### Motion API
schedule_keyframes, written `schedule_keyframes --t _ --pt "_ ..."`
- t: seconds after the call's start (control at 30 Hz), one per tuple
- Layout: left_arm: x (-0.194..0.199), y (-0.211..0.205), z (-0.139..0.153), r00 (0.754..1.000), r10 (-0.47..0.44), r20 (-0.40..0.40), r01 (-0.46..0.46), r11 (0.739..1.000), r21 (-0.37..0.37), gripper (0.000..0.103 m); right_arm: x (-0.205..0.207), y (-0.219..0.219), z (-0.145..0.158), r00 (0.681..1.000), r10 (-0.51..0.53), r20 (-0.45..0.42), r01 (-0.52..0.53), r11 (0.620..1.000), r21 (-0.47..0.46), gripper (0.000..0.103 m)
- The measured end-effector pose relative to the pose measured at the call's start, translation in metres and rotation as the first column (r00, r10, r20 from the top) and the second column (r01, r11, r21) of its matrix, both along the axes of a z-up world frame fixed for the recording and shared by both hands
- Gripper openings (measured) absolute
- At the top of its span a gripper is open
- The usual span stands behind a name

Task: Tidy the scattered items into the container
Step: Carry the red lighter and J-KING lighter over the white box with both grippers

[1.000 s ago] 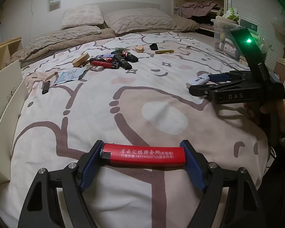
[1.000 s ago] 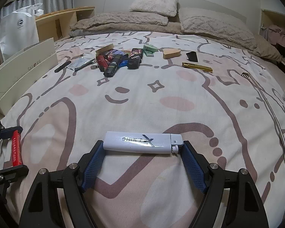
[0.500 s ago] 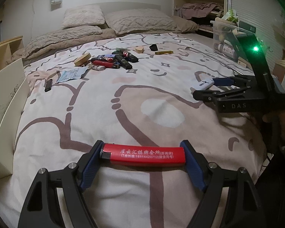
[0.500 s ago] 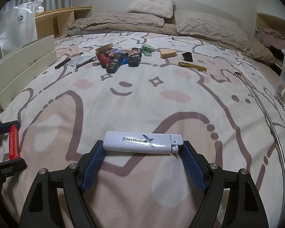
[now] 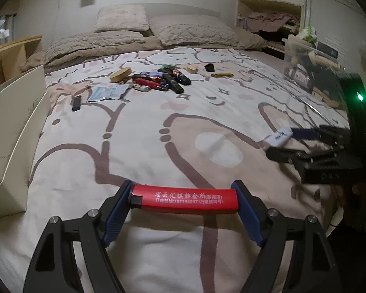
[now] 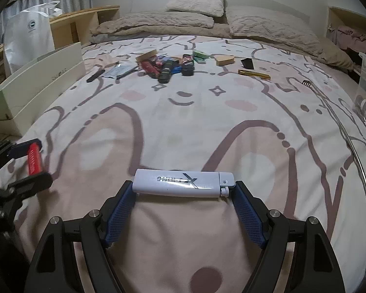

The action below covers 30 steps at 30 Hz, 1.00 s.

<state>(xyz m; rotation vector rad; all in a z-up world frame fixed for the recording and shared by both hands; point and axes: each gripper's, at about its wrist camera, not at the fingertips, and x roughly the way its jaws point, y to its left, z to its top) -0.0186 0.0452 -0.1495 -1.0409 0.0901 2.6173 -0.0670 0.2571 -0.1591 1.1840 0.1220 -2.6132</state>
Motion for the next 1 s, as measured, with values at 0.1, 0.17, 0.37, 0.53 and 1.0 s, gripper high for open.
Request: schedule_keyframes --t 0.1,0.17,0.37,0.53,1.0 --pt "0.001 -0.008 0.005 1.000 0.018 -0.008 -0.017 0.999 0.029 0.081 0.008 -0.004 0.003 1.000 -0.004 -0.001 0.004 1.000 -0.010 0.081" --pt "0.000 -0.011 0.009 1.000 0.028 -0.012 -0.028 0.999 0.037 0.081 0.011 -0.008 0.005 1.000 -0.002 0.000 0.002 1.000 -0.021 0.081" --pt "-0.001 -0.022 0.028 0.997 0.056 -0.053 -0.054 0.998 0.045 0.081 0.020 -0.021 0.017 0.999 0.020 -0.026 -0.022 0.998 -0.063 0.081" --pt "-0.008 -0.027 0.053 0.993 0.060 -0.106 -0.055 0.997 0.049 0.081 0.024 -0.033 0.034 0.997 0.036 -0.062 -0.041 0.996 -0.074 0.081" --pt "-0.036 -0.077 0.153 0.938 0.115 -0.327 -0.088 0.991 0.097 0.081 0.001 -0.046 0.087 0.988 0.005 -0.152 -0.019 0.996 -0.092 0.081"
